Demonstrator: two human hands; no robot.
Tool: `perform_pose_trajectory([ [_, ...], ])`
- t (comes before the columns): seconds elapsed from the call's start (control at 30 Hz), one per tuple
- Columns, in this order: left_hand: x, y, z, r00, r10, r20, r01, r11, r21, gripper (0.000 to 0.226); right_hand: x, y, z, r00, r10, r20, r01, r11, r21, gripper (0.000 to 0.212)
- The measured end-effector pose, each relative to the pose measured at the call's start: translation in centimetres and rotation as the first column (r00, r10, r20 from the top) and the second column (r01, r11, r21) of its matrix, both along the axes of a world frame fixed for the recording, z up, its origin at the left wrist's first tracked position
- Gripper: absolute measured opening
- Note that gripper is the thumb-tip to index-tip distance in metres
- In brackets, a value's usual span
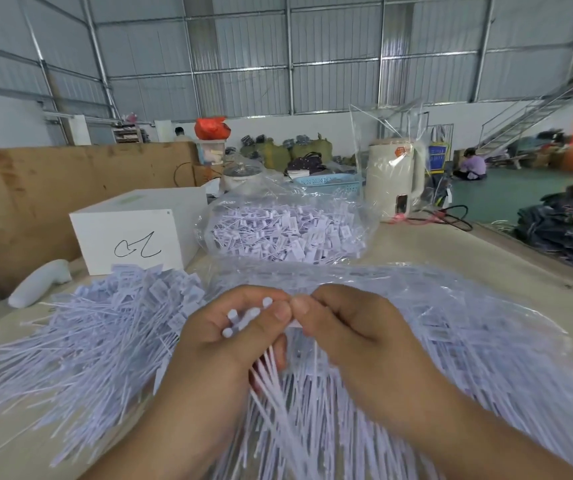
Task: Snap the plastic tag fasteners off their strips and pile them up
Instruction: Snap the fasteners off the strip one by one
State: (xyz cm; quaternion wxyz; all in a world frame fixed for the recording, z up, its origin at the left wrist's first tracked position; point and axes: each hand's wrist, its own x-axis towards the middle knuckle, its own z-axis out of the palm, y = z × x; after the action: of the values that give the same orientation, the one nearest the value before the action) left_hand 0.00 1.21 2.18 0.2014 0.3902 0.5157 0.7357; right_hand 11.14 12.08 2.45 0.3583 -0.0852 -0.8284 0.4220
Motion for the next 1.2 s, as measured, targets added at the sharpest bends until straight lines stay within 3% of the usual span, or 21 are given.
perform_pose_trajectory([
  [0.07,-0.6,-0.3,0.1,1.000,-0.022,0.007,0.022,1.000,-0.003,0.032,0.8,1.1,0.6,0.968,0.215,0.130,-0.207,0.976,-0.072,0.029],
  [0.17,-1.1,-0.2,0.0,1.000,0.021,0.005,-0.021,1.000,-0.014,0.032,1.5,2.3,0.8,0.962,0.138,0.237,-0.140,0.990,-0.009,0.028],
  [0.3,-0.5,0.2,0.2,0.993,0.111,0.026,-0.111,0.994,0.010,0.027,0.4,1.2,0.4,0.989,-0.110,0.096,0.102,0.991,0.081,0.022],
  [0.47,0.8,0.6,0.8,0.958,0.274,0.082,-0.281,0.956,0.085,0.025,-0.9,-1.5,-0.2,0.940,-0.340,-0.024,0.340,0.931,0.131,0.028],
  [0.57,1.0,0.4,1.0,0.934,0.356,-0.002,-0.355,0.931,0.087,0.008,-1.3,-2.1,-0.2,0.915,-0.399,-0.057,0.402,0.898,0.176,0.034],
  [0.67,-0.4,-0.1,0.8,0.902,0.425,-0.079,-0.423,0.905,0.042,0.015,-0.7,-0.9,0.7,0.900,-0.389,-0.198,0.388,0.921,-0.046,0.040],
  [0.73,-1.4,-0.5,0.8,0.937,0.341,-0.068,-0.341,0.940,0.019,0.012,0.0,0.2,1.1,0.940,-0.262,-0.220,0.227,0.959,-0.173,0.042],
  [0.8,-1.7,-0.7,0.8,0.986,0.119,-0.118,-0.121,0.992,-0.016,0.007,0.5,0.7,0.9,0.994,-0.026,-0.103,0.011,0.989,-0.146,0.037],
  [0.9,-1.7,-0.8,0.6,0.971,-0.178,-0.161,0.165,0.982,-0.095,0.017,0.6,1.2,0.4,0.969,0.238,0.072,-0.226,0.964,-0.137,0.023],
  [1.07,-2.3,-1.5,0.8,0.917,-0.370,-0.151,0.342,0.922,-0.182,0.034,1.7,2.6,0.8,0.924,0.323,0.205,-0.296,0.943,-0.153,0.024],
  [1.2,-2.4,-1.7,1.0,0.830,-0.530,-0.172,0.490,0.841,-0.228,0.030,1.7,2.8,0.4,0.900,0.377,0.217,-0.350,0.924,-0.152,0.032],
])
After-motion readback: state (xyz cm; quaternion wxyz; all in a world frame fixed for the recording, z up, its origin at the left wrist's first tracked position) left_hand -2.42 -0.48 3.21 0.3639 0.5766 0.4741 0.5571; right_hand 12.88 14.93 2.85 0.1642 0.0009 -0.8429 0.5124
